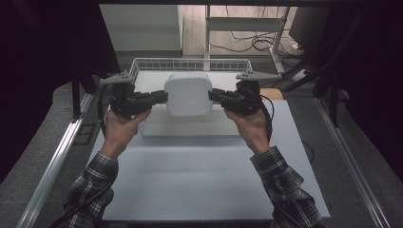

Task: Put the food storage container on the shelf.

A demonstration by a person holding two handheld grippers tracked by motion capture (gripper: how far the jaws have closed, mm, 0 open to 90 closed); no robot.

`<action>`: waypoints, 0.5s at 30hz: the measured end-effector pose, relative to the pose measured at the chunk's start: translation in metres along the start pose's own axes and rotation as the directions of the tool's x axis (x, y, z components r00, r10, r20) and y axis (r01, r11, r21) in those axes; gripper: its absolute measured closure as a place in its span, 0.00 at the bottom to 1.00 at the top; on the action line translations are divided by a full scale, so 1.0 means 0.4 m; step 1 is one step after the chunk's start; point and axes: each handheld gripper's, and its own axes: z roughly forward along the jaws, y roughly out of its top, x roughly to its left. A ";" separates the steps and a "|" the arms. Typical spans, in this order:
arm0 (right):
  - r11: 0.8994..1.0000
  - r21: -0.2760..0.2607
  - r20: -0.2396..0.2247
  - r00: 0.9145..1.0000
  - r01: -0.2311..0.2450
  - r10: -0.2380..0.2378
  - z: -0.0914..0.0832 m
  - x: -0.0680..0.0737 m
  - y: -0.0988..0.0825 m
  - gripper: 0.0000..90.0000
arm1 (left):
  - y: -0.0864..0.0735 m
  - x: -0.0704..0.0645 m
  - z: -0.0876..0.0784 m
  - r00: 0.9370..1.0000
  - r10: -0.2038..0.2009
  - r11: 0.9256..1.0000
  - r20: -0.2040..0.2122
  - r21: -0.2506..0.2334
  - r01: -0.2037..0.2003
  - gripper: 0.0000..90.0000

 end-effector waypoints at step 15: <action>0.998 0.016 0.048 0.997 -0.055 0.054 0.059 -0.065 0.047 0.86 | 0.059 0.062 0.062 0.999 -0.030 0.999 -0.023 0.027 0.031 0.89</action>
